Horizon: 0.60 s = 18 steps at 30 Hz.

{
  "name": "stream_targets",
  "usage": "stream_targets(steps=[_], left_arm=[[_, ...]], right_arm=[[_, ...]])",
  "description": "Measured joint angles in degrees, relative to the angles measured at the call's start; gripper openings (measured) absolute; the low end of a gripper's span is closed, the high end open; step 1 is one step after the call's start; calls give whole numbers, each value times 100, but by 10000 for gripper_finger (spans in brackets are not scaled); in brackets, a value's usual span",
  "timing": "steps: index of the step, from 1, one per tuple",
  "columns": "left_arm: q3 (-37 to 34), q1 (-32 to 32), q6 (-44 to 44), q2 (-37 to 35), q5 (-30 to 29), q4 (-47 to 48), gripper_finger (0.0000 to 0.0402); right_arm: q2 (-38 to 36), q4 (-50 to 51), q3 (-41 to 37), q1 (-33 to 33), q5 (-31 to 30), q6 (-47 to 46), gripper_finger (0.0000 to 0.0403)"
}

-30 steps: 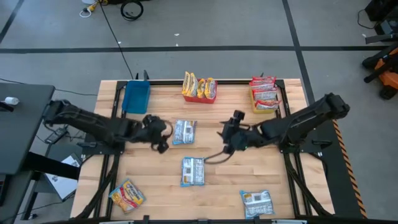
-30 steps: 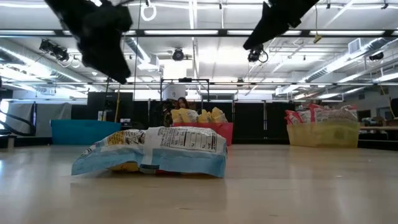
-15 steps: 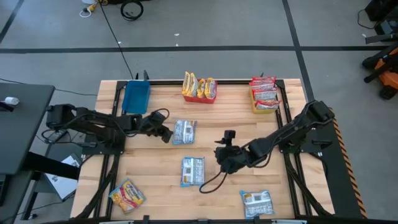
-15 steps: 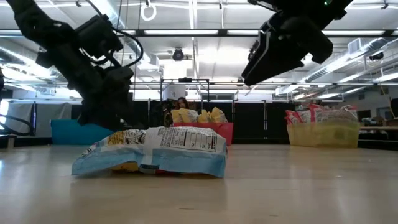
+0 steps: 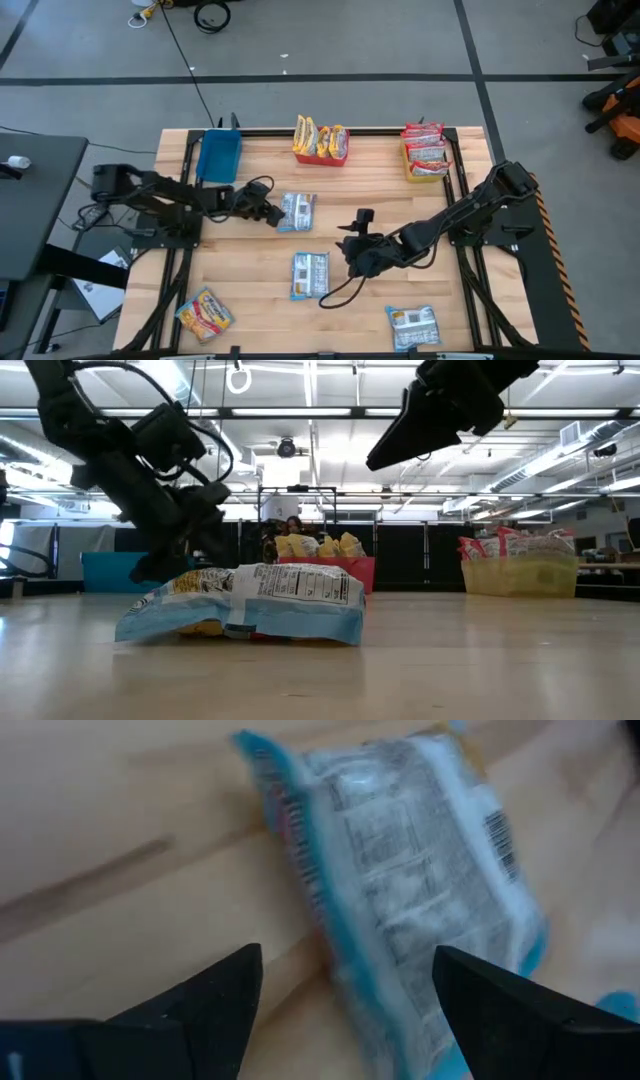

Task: Sort Maruchan noodles
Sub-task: Put the blue noodle pack into the blue bin

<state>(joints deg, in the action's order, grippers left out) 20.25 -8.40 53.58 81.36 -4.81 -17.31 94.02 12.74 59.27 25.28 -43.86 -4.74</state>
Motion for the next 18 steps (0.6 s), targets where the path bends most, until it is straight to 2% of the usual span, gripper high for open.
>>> stream_targets(steps=[5, 10, 13, 18], left_arm=[[11, -2, 133, 616, -3, -1139, 297], [11, -7, 133, 856, 1, -1483, 286], [11, 27, 87, 971, -38, -1559, 252], [22, 74, -382, 1004, -121, -1620, 149]], right_arm=[[0, -54, 0, 0, 2, 45, 217], [0, -62, 0, 0, 2, 45, 217], [0, -62, 0, 0, 2, 45, 217], [0, -65, 0, 0, 2, 45, 217]])
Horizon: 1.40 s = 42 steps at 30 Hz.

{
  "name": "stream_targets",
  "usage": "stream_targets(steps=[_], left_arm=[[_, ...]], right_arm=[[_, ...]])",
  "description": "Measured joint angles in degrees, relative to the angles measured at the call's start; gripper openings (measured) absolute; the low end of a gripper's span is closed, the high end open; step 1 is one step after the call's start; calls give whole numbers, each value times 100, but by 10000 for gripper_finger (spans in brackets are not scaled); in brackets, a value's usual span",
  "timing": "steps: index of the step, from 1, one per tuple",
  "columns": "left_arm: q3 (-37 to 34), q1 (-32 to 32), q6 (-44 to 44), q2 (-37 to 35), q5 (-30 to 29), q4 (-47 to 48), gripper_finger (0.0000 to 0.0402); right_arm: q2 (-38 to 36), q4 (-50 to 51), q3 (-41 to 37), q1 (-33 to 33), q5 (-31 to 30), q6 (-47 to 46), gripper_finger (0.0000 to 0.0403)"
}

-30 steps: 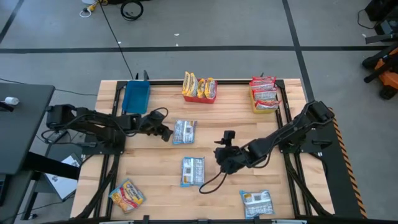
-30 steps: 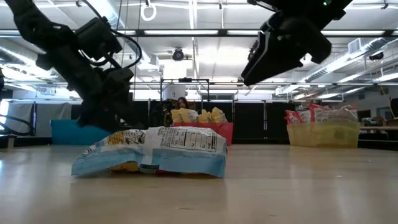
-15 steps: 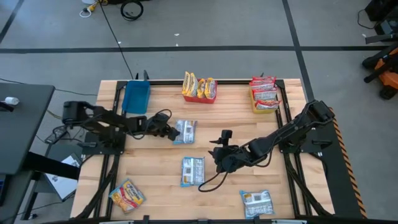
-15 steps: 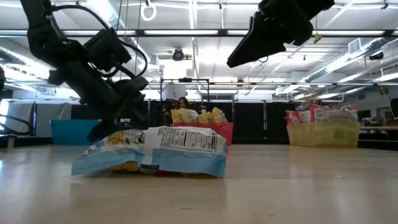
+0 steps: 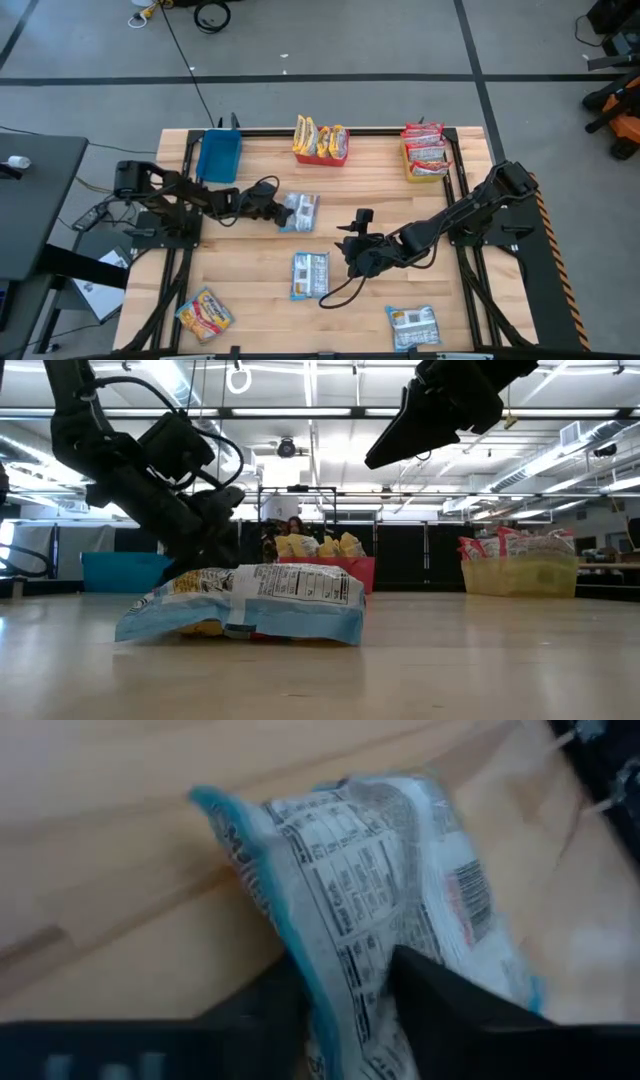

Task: Sort Maruchan noodles
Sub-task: Put the blue noodle pack into the blue bin

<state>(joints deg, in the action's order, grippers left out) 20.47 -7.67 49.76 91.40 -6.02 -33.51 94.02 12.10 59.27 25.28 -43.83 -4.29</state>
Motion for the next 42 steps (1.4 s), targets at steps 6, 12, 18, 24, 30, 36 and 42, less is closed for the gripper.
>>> stream_targets(steps=[6, 12, 18, 24, 30, 36, 42], left_arm=[[10, -358, -738, -343, 433, 214, 26], [788, -882, -2019, -1510, 776, 2644, 20], [2657, -873, -4213, -2377, -1796, 6940, 22], [3553, -767, -5957, -2445, -5081, 8889, 23], [2771, -1052, -7212, -2414, -5906, 9132, 24], [1479, -1421, -8146, -2414, -6130, 8154, 24], [1077, -1329, -8835, -2416, -5890, 7196, 24]], right_arm=[[0, 2, 0, 0, 2, 0, 217], [0, 65, 0, 15, 140, -158, 217], [0, 212, 0, 15, 344, -518, 217], [0, 216, 0, 18, 345, -632, 217], [0, 235, 0, 56, 345, -983, 214], [0, 238, 0, 171, 348, -918, 213], [0, 236, 0, 177, 348, -909, 213]])
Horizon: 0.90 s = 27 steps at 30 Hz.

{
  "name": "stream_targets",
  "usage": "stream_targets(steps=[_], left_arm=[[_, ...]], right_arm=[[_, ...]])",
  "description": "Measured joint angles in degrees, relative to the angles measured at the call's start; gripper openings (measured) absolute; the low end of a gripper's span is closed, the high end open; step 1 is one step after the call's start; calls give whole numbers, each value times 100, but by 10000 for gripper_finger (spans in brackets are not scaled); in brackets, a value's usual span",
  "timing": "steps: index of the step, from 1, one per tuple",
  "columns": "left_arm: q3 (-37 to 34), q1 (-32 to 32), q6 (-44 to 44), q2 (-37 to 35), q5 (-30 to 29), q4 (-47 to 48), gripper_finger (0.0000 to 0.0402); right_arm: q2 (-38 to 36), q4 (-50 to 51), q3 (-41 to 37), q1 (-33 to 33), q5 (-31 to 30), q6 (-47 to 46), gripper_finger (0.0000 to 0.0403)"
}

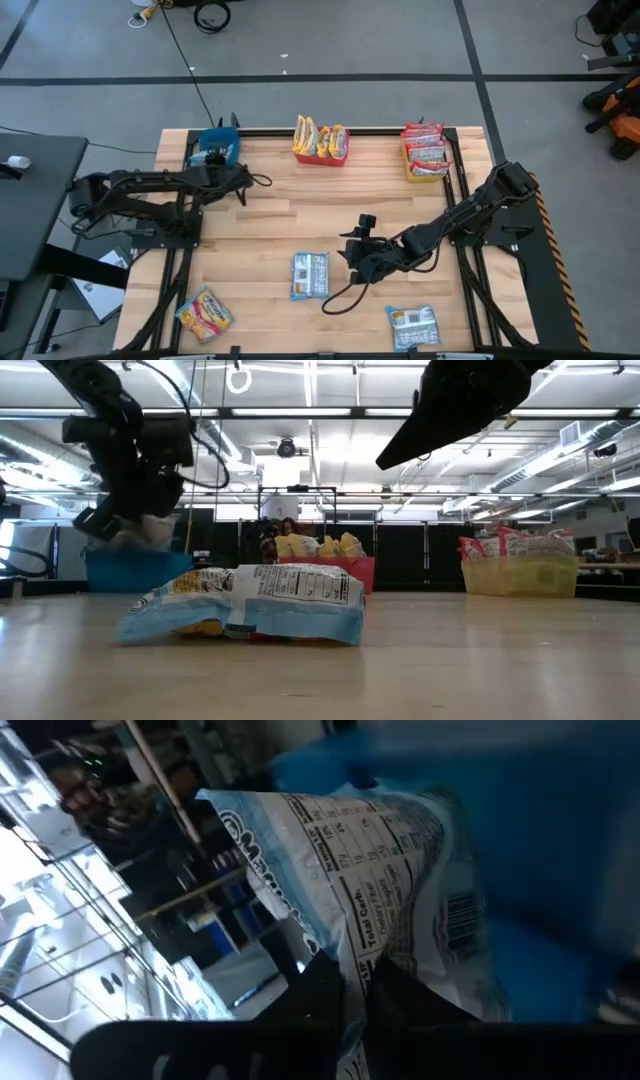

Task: Sort Maruchan noodles
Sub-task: Put the blue noodle pack into the blue bin

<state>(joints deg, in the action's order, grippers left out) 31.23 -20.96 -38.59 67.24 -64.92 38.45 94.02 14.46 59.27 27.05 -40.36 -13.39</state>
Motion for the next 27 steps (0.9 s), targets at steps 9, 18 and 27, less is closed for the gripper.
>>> stream_targets(steps=[9, 18, 27], left_arm=[[488, 146, 641, -2, 812, -200, 25], [491, 110, 954, -2, 2330, -641, 25], [491, -54, 1268, -2, 2850, -665, 26]], right_arm=[[0, -1, 0, 0, -1, 0, 213], [0, -2, 0, 0, 0, -48, 212], [0, -4, 0, 0, 146, -61, 212]])
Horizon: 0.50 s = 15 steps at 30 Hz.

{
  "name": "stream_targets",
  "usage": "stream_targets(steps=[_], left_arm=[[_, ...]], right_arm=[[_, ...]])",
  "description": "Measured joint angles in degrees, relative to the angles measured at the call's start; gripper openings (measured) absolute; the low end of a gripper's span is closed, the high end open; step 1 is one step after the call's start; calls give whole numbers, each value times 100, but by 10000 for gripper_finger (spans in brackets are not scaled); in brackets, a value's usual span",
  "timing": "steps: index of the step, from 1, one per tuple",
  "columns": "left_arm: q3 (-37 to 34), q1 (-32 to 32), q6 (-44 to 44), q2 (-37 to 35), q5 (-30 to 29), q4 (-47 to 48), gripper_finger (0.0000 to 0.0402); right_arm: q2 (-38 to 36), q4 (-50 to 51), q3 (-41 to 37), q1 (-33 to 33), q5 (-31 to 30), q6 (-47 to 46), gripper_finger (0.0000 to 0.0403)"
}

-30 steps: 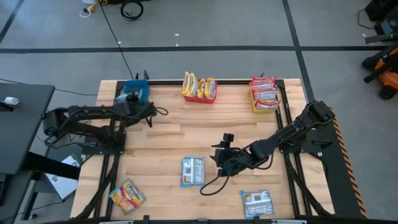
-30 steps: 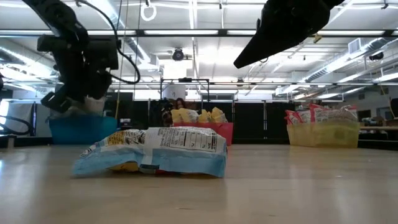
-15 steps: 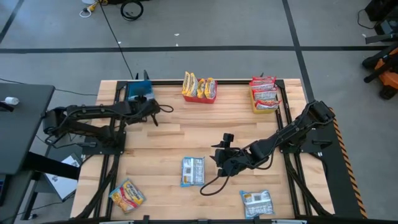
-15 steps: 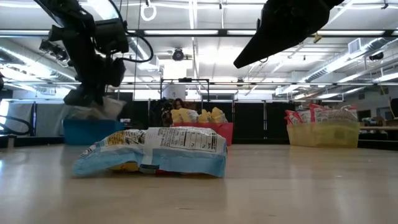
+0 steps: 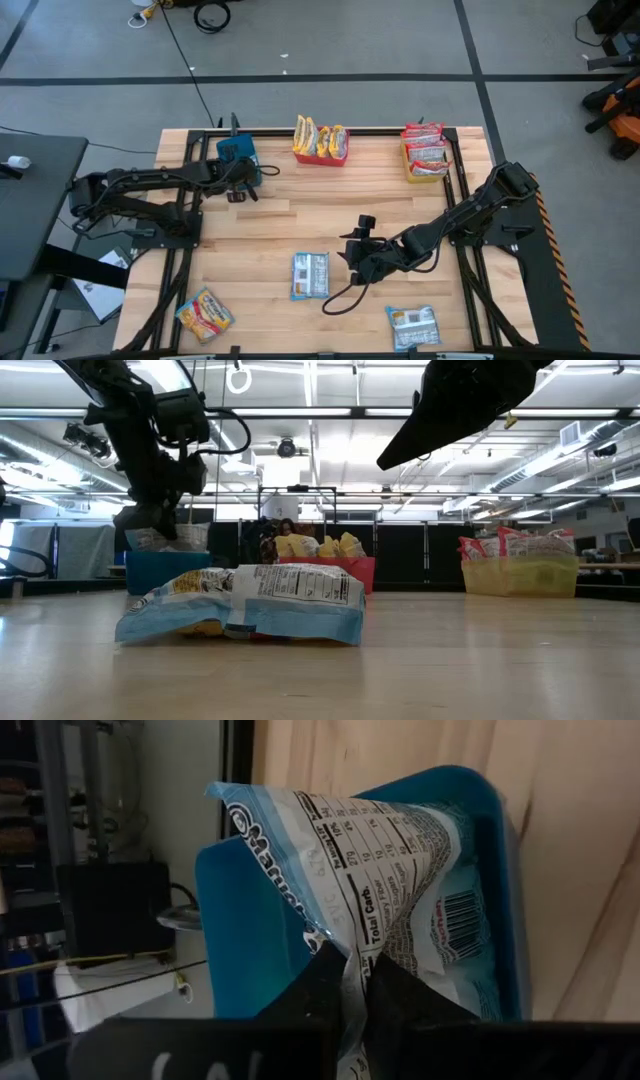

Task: Sort Maruchan noodles
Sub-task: Put the blue noodle pack into the blue bin

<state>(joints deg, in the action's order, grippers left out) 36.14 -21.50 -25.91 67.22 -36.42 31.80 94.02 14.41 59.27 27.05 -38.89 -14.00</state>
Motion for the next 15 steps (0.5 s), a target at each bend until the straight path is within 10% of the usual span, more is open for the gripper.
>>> stream_targets(steps=[15], left_arm=[[124, 7, 591, 2, 1317, 712, 140]], right_arm=[[0, 24, 2, -11, -45, -147, 223]])
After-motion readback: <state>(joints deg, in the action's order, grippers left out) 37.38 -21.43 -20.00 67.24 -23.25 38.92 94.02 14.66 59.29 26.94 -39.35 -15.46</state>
